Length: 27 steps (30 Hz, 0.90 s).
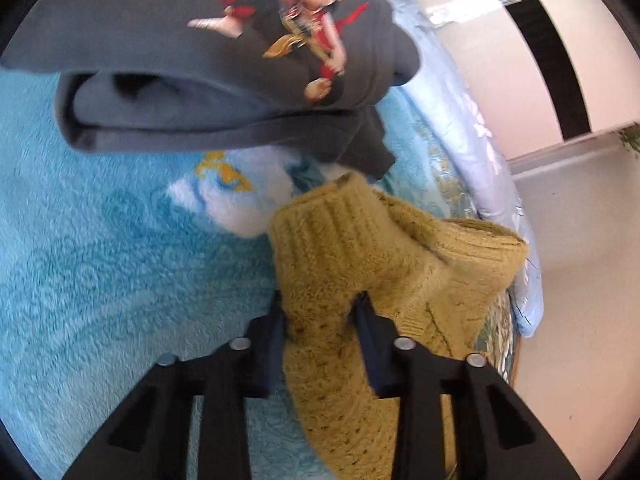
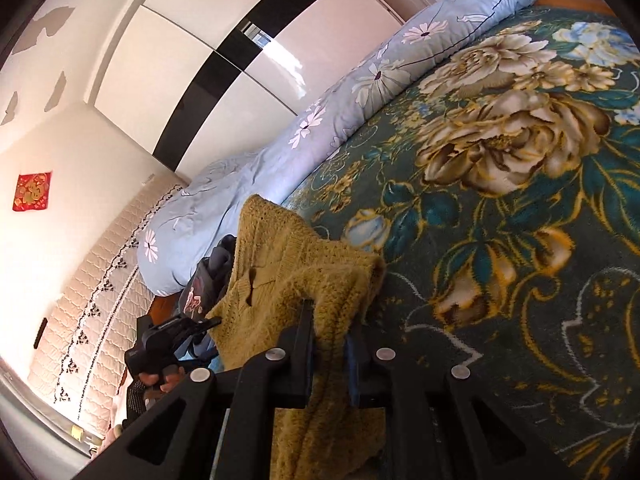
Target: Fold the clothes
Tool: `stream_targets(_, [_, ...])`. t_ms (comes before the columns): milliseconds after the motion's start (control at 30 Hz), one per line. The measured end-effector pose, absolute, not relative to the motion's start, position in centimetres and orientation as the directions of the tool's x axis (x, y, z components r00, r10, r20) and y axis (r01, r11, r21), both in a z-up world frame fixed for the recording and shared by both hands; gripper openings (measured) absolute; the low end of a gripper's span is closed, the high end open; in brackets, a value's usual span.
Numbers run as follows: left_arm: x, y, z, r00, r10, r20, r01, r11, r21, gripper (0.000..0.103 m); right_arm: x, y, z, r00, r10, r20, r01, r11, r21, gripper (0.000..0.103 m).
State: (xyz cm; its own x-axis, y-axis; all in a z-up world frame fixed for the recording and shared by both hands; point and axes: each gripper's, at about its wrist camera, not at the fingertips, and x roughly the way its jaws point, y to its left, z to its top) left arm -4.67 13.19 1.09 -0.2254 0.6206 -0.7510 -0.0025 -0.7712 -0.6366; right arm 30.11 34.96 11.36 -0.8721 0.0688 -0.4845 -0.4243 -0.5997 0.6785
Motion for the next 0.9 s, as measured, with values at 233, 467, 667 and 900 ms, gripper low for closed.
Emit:
stream_targets(233, [-1.5,9.4,6.0,-0.304,0.695,-0.652,-0.078,-0.7,-0.71,0.013,29.8,33.6,12.8,-0.891,0.053,-0.451,-0.368,-0.666,0.649,0.016])
stream_targets(467, [5.4,-2.9,10.4,-0.472,0.695,-0.542,-0.154,-0.671,-0.725,0.012,27.2,28.6,15.1,-0.903,-0.091,-0.419,-0.181,-0.805,0.565,0.016])
stream_targets(667, [9.7,-13.2,8.2,-0.522,0.598,-0.608,-0.061,-0.737,-0.673,0.013,24.3,22.4,15.0,-0.831,-0.278,-0.482,0.037,-0.892,0.45,0.016])
stream_targets(900, [10.4,-16.8,3.2,-0.408,0.639,-0.652,0.07,-0.69,-0.72,0.016,24.4,20.8,14.8,-0.777,-0.31,-0.548,0.073,-0.909,0.41,0.02])
